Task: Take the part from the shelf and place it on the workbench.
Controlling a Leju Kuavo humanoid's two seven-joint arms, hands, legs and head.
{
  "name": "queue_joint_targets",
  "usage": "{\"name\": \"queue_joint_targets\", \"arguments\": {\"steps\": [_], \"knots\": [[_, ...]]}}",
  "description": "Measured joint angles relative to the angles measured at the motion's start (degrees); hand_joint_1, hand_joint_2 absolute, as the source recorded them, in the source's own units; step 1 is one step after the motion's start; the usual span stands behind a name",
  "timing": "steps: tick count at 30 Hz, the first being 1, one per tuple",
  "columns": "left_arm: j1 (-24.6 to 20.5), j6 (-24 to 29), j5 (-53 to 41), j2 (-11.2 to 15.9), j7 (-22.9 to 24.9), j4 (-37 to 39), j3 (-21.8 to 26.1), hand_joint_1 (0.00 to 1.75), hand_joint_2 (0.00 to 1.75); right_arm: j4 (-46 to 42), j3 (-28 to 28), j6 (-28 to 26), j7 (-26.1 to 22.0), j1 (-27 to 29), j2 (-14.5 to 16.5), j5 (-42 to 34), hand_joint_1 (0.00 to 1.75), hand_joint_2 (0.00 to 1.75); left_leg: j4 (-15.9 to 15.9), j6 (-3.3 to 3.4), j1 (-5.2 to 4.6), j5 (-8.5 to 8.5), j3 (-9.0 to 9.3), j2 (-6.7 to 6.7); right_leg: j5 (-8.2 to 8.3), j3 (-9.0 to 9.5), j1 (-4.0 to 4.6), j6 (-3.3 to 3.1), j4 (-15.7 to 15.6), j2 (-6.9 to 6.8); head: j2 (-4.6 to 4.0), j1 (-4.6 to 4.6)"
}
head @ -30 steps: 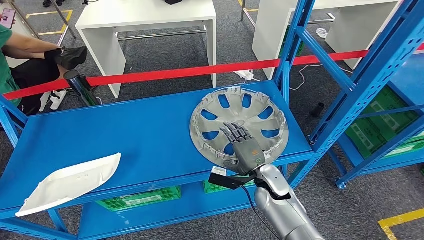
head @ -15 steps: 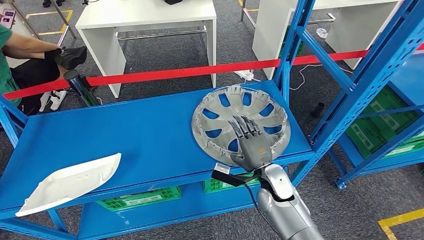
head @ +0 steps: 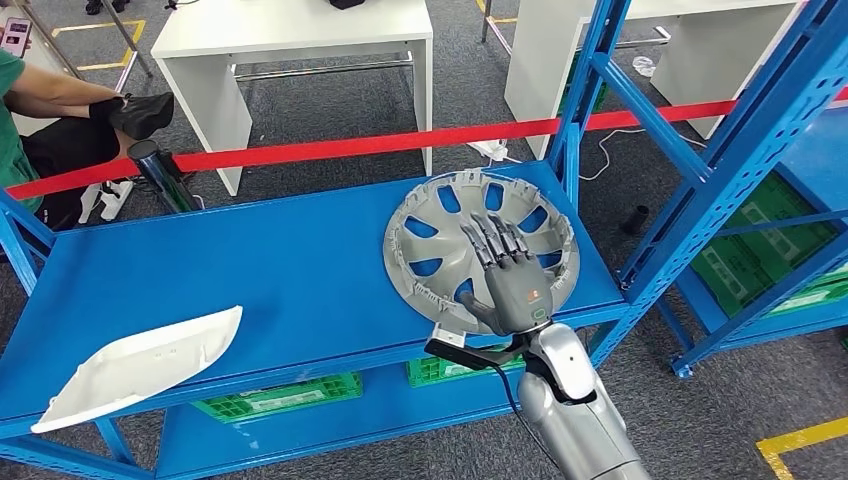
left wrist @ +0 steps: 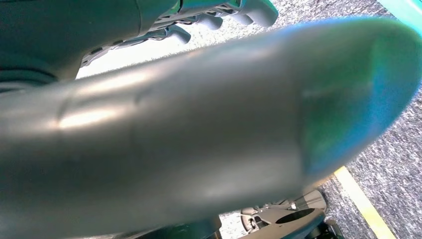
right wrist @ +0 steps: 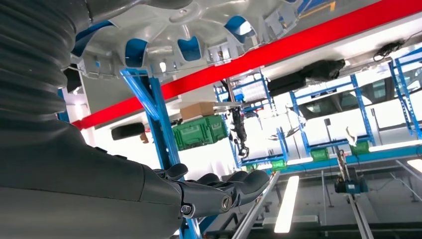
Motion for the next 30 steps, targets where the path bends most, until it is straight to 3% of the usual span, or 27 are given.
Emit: {"name": "queue_joint_targets", "arguments": {"steps": [30], "knots": [[0.01, 0.09, -0.1, 0.0, 0.01, 0.01, -0.03, 0.0, 0.0, 1.04, -0.8, 2.77, -3.89, 1.96, 0.78, -6.32, 0.0, 1.75, -0.01, 0.0, 0.0, 0.0, -0.01, -0.01, 0.0, 0.0, 0.0, 0.0, 0.0, -0.01, 0.0, -0.01]]}}
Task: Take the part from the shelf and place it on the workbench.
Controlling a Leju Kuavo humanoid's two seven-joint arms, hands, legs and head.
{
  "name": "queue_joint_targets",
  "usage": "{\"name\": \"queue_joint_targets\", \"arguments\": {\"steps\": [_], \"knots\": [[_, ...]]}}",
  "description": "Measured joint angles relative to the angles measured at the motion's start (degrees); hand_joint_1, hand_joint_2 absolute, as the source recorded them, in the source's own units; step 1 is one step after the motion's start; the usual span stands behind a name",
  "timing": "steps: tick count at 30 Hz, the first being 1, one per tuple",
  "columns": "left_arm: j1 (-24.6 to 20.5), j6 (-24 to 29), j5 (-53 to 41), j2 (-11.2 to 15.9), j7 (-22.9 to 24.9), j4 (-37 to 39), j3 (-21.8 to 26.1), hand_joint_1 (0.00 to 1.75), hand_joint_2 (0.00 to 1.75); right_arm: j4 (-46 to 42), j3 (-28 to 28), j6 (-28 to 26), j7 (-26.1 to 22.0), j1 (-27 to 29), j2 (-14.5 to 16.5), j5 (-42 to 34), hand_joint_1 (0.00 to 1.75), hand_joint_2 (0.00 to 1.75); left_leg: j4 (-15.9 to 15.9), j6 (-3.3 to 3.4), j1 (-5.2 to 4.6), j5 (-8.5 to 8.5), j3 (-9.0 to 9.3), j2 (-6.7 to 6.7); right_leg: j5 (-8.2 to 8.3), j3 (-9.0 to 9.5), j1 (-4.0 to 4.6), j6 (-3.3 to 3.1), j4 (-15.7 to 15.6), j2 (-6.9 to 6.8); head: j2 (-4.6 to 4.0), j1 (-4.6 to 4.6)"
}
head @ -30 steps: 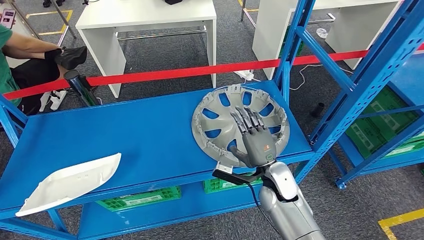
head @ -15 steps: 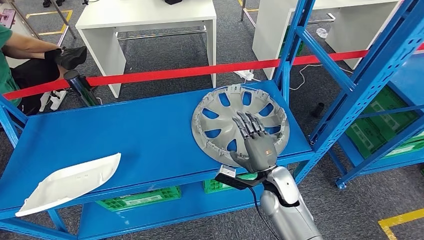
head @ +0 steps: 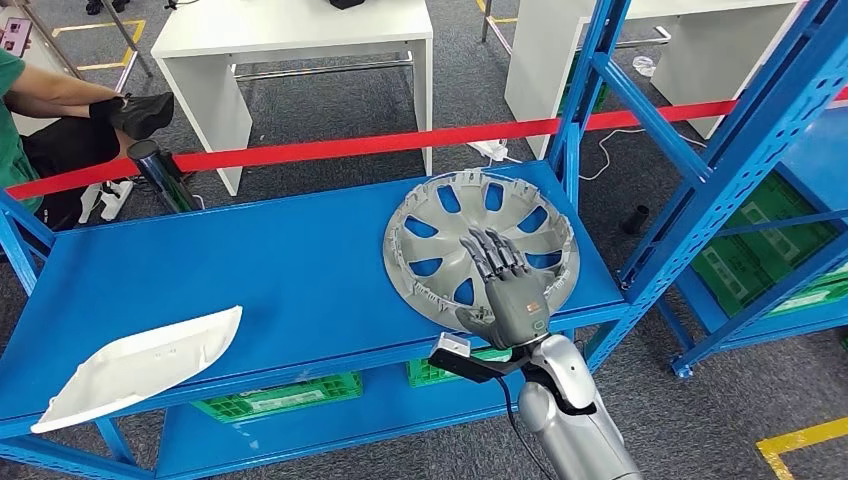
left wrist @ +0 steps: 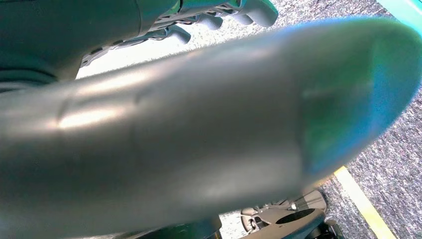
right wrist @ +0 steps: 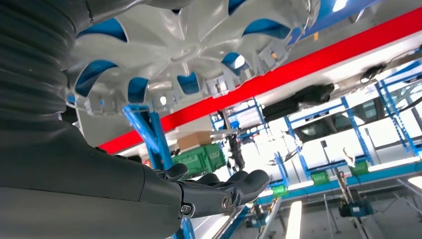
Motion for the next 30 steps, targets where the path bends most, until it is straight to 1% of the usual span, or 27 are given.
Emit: {"name": "queue_joint_targets", "arguments": {"steps": [7, 16, 24, 30], "knots": [[0.01, 0.0, 0.43, 0.0, -0.12, 0.0, 0.0, 0.0, 0.0, 2.86, -0.07, -0.19, -1.1, -0.4, 0.51, -1.44, 0.0, 1.75, 0.0, 0.0, 0.0, 0.0, 0.0, 0.0, 0.0, 0.0, 0.0, 0.0, 0.0, 0.0, 0.0, 0.01], [0.04, -0.11, 0.09, 0.02, 0.04, 0.0, 0.0, 0.0, 0.0, 7.22, -1.05, -1.44, -1.17, -0.55, 0.81, -1.93, 0.0, 1.75, 0.0, 0.0, 0.0, 0.0, -0.01, 0.0, 0.0, 0.0, 0.0, 0.0, 0.0, -0.01, 0.0, 0.0], [0.06, -0.13, 0.03, 0.03, 0.32, 0.0, 0.0, 0.0, 0.0, 8.45, -1.33, -1.5, -1.25, -0.57, 0.99, -1.96, 0.0, 1.75, 0.0, 0.0, 0.0, 0.0, -0.01, 0.0, 0.0, 0.0, 0.0, 0.0, 0.0, -0.01, 0.0, 0.0], [0.32, -0.09, 0.15, 0.21, 0.18, -0.01, 0.0, 0.0, 0.0, 8.61, -1.33, -1.47, -1.43, -0.54, 1.77, -1.89, 0.0, 1.75, 0.0, 0.0, 0.0, 0.0, 0.0, 0.0, 0.0, 0.0, 0.01, 0.0, 0.0, 0.0, 0.0, 0.0]]}}
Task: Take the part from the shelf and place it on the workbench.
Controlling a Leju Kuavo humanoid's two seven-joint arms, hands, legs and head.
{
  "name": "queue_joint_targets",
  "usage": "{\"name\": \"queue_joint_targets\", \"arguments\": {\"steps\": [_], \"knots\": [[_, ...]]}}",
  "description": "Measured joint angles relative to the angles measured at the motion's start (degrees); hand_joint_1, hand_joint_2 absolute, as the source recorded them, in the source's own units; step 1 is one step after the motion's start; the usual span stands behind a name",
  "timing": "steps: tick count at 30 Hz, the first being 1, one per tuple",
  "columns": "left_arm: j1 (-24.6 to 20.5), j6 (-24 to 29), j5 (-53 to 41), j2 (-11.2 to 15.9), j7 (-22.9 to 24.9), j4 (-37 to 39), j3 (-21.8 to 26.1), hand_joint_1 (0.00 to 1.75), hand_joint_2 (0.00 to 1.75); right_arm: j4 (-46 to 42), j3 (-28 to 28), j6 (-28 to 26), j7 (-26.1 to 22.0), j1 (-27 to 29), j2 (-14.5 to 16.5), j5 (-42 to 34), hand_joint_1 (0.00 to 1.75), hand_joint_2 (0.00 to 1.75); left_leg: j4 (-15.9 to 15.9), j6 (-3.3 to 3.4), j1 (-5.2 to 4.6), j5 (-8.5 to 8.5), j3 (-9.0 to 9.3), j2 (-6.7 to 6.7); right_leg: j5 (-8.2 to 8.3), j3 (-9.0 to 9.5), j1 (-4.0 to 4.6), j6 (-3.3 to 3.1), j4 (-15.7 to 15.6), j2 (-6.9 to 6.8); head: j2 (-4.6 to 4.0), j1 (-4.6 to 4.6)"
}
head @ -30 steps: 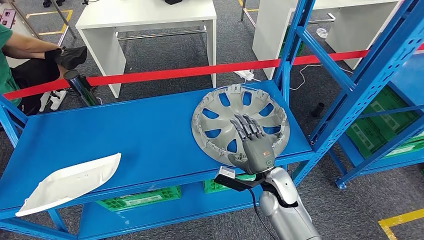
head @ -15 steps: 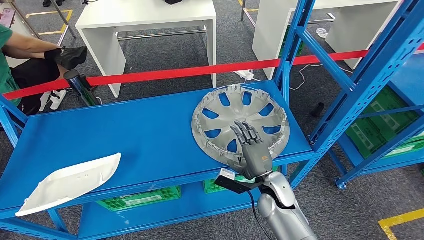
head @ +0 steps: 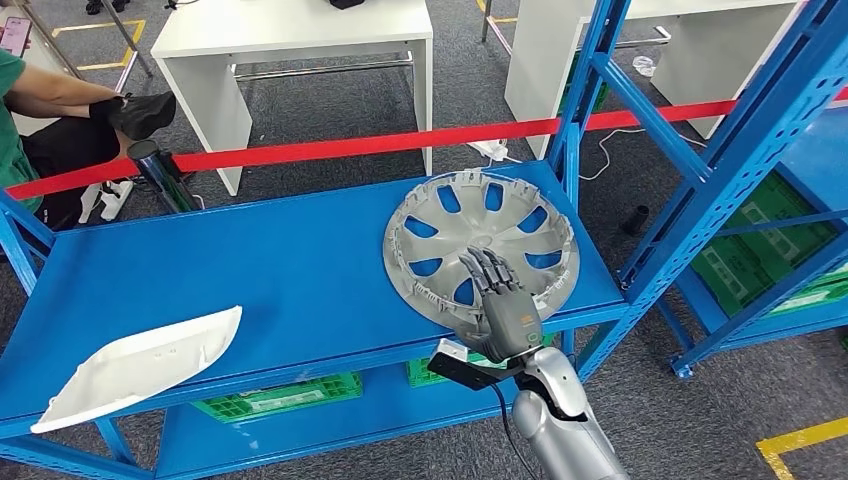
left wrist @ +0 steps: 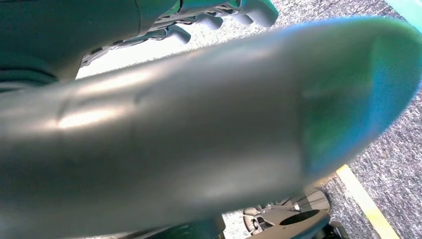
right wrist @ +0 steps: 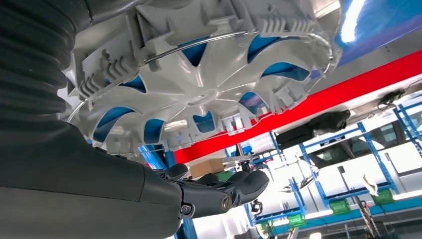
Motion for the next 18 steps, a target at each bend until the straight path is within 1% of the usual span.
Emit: {"name": "queue_joint_targets", "arguments": {"steps": [3, 8, 18], "knots": [[0.24, 0.07, 0.13, 0.16, -0.26, 0.01, 0.0, 0.0, 0.0, -0.15, 0.0, 0.08, -0.44, 0.1, 0.33, -0.78, 0.0, 1.75, 0.0, 0.0, 0.0, 0.0, 0.0, 0.0, 0.0, 0.0, 0.0, 0.0, 0.0, 0.0, 0.0, 0.01], [0.34, 0.16, 0.39, 0.39, -0.35, -0.01, 0.0, 0.0, 0.0, -2.64, 0.0, 0.61, -2.81, 0.79, 0.91, -5.48, 0.0, 1.75, 0.0, 0.0, 0.0, 0.0, 0.0, 0.0, 0.0, 0.0, 0.0, 0.0, 0.0, 0.0, 0.0, 0.01], [0.58, 0.58, 0.69, 0.68, -0.35, 0.01, 0.02, 0.0, 0.0, -7.3, 0.0, 1.81, -3.22, 1.51, 1.46, -7.28, 0.0, 1.75, 0.0, 0.0, 0.0, 0.0, 0.0, 0.0, -0.01, 0.0, 0.0, 0.0, 0.0, 0.0, 0.0, 0.0]]}}
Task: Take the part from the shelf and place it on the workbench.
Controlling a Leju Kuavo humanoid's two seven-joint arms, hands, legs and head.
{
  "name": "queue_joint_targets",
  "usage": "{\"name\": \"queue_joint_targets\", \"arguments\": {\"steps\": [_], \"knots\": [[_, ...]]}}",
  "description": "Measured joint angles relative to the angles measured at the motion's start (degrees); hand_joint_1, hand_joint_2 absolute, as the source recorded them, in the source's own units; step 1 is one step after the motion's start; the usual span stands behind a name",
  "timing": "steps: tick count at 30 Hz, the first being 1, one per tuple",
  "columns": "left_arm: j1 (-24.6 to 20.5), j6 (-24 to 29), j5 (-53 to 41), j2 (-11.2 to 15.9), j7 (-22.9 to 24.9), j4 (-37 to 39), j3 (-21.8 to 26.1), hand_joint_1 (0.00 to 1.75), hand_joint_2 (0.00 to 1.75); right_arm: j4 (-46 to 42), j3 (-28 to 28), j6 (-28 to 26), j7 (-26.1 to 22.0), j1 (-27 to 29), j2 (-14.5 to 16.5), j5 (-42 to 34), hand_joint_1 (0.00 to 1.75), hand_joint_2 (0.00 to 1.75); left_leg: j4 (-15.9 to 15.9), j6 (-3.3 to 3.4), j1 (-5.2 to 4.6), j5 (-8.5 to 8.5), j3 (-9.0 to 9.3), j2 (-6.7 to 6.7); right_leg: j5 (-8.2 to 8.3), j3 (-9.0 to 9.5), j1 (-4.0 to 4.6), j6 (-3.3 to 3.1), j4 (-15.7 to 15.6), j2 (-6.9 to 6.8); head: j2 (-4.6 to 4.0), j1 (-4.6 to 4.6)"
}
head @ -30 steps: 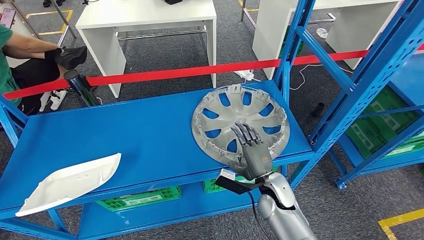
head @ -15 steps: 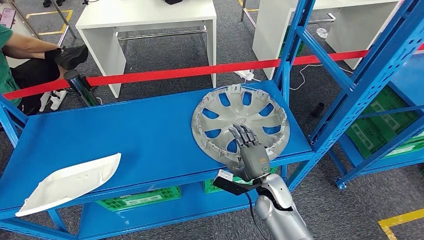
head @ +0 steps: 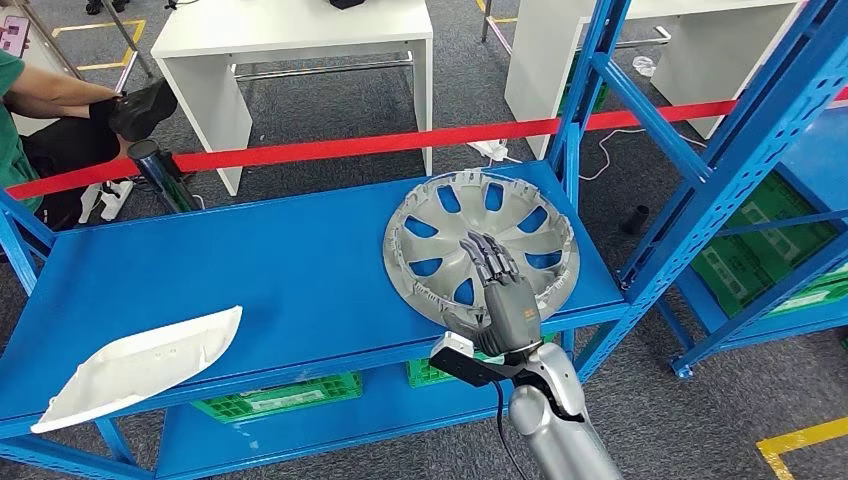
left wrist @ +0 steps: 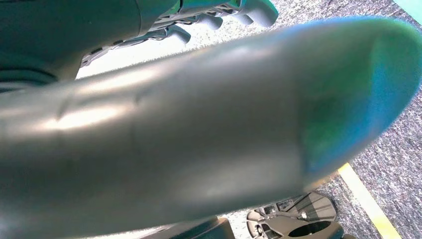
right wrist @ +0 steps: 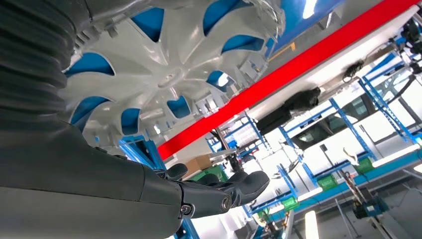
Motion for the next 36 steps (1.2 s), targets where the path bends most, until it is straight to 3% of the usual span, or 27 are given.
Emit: {"name": "queue_joint_targets", "arguments": {"steps": [17, 18, 21, 22, 23, 24, 27, 28, 31, 36], "knots": [[0.03, 0.07, 0.06, 0.07, 0.0, 0.0, 0.0, 0.0, 0.0, -1.42, 0.0, 0.08, 0.01, 0.16, 0.03, -0.03, 0.04, 1.75, 0.0, -0.02, 0.0, -0.01, 0.0, 0.0, -0.02, 0.0, 0.0, -0.02, 0.0, 0.0, 0.0, 0.01], [0.04, 0.07, 0.06, 0.07, 0.0, 0.0, 0.0, 0.0, 0.0, -1.43, 0.0, 0.08, 0.01, 0.16, 0.03, -0.03, 0.24, 1.75, 0.0, -0.02, 0.0, -0.02, 0.0, 0.0, -0.02, 0.0, 0.0, -0.02, 0.0, 0.0, 0.0, 0.01], [0.04, 0.08, 0.07, 0.07, 0.0, 0.0, -0.01, 0.0, 0.0, -1.43, 0.0, 0.08, 0.16, 0.19, 0.03, -0.09, 1.5, 1.75, 0.0, -0.03, 0.0, -0.02, 0.0, 0.0, -0.02, 0.0, 0.0, -0.03, 0.0, 0.0, 0.0, 0.0], [0.04, 0.08, 0.07, 0.07, 0.01, 0.0, -0.01, 0.0, 0.0, -1.48, 0.0, 0.07, 0.29, 0.24, 0.03, -0.17, 1.73, 1.75, 0.0, -0.03, 0.0, -0.02, 0.0, 0.0, -0.02, 0.0, 0.0, -0.03, 0.0, 0.0, 0.0, 0.0], [0.04, 0.09, 0.07, 0.08, 0.02, 0.0, -0.01, 0.0, 0.0, -1.61, 0.0, 0.04, 0.4, 0.33, 0.03, -0.28, 1.75, 1.75, 0.0, -0.03, 0.0, -0.02, 0.0, 0.0, -0.03, 0.0, 0.0, -0.03, 0.0, 0.0, 0.0, 0.01], [0.04, 0.09, 0.07, 0.08, 0.04, 0.0, -0.01, 0.0, 0.0, -1.78, 0.0, 0.01, 0.49, 0.45, 0.04, -0.37, 1.51, 1.75, 0.0, -0.03, 0.0, -0.02, 0.0, 0.0, -0.03, 0.0, 0.0, -0.04, 0.0, 0.0, 0.0, 0.01], [0.06, 0.26, 0.29, 0.09, 0.14, 0.0, 0.01, 0.0, 0.0, -2.35, 0.0, -0.07, 0.5, 0.79, 0.2, -0.76, 0.2, 1.75, 0.0, -0.04, 0.0, -0.04, 0.0, 0.0, -0.04, 0.0, 0.0, -0.05, 0.0, 0.0, 0.0, 0.01], [0.08, 0.38, 0.43, 0.1, 0.14, 0.0, 0.02, 0.0, 0.0, -2.47, 0.0, -0.07, 0.48, 0.83, 0.31, -0.96, 0.0, 1.31, 0.0, -0.04, 0.0, -0.04, 0.0, 0.0, -0.04, 0.0, 0.0, -0.05, 0.0, 0.0, 0.0, 0.01], [0.22, 0.78, 0.73, 0.12, 0.12, 0.0, 0.04, 0.0, 0.0, -2.58, 0.0, -0.19, 0.46, 0.85, 0.59, -1.36, 0.0, 0.0, -0.01, -0.03, 0.0, -0.05, 0.0, 0.0, -0.07, 0.0, 0.0, -0.02, 0.0, 0.0, 0.0, 0.01], [0.88, 1.08, 0.23, 0.19, 1.26, 0.0, 0.04, 0.0, 0.0, -2.57, 0.18, -1.88, 1.42, 1.73, 0.67, 2.29, 0.0, 0.0, -0.01, -0.03, 0.0, -0.07, 0.01, -0.01, -0.11, 0.0, 0.01, -0.04, 0.0, 0.0, 0.0, 0.0]]}}
